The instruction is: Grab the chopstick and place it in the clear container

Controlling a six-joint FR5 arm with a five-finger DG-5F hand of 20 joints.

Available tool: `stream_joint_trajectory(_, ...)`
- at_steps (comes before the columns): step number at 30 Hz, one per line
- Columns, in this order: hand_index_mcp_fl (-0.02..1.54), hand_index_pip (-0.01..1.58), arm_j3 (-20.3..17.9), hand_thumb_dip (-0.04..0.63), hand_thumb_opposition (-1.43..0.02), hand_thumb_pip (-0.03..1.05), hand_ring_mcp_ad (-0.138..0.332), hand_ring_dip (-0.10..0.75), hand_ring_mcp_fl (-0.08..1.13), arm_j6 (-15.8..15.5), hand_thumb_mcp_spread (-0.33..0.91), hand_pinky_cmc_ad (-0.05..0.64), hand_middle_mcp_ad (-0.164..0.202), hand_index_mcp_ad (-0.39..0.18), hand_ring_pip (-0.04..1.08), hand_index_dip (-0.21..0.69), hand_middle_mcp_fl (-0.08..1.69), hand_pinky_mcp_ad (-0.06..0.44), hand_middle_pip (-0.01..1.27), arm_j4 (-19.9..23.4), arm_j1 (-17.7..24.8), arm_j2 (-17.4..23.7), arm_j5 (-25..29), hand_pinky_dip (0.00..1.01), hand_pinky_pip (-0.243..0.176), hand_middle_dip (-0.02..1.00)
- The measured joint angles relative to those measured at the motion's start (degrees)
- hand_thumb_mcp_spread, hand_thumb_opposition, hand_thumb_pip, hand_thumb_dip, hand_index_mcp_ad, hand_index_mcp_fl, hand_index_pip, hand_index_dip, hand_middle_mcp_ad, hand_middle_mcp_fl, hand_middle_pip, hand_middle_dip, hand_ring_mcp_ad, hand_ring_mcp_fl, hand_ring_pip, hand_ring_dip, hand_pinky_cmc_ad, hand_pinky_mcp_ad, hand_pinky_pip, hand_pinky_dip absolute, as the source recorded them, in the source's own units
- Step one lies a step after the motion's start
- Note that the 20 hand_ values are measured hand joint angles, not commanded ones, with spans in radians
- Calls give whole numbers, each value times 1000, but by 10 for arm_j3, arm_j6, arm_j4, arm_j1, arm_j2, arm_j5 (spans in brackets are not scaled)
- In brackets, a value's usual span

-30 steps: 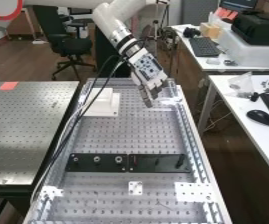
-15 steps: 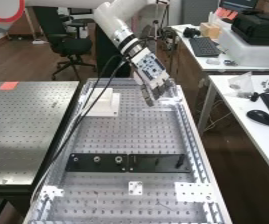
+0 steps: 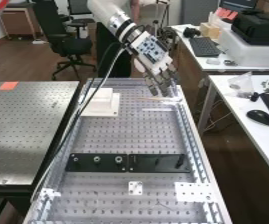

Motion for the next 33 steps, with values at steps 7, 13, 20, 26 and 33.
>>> stream_joint_trajectory(7, 213, 463, -35, 347, -803, 653, 127, 351, 173, -41, 394, 363, 66, -87, 278, 171, 290, 295, 442, 39, 2, 53, 34, 845, -103, 600)
stream_joint_trajectory(13, 222, 232, -77, 321, -789, 585, 133, 354, 162, -111, 396, 375, 66, -87, 257, 237, 293, 295, 253, 101, 2, 90, 58, 848, -103, 585)
stream_joint_trajectory(20, 264, 134, -169, 250, -745, 529, 131, 365, 166, -277, 347, 377, 66, -89, 178, 274, 290, 330, 155, 259, -3, 143, 72, 845, -106, 567)
stream_joint_trajectory(26, 274, 113, -249, 183, -730, 511, 134, 363, 134, -404, 316, 374, 68, -87, 113, 279, 227, 328, 129, 407, -20, 184, 48, 805, -108, 520)
stream_joint_trajectory(33, 260, 101, -338, 162, -714, 531, 134, 353, 115, -550, 284, 374, 70, -87, 101, 272, 223, 335, 124, 569, -67, 222, -51, 750, -105, 487)
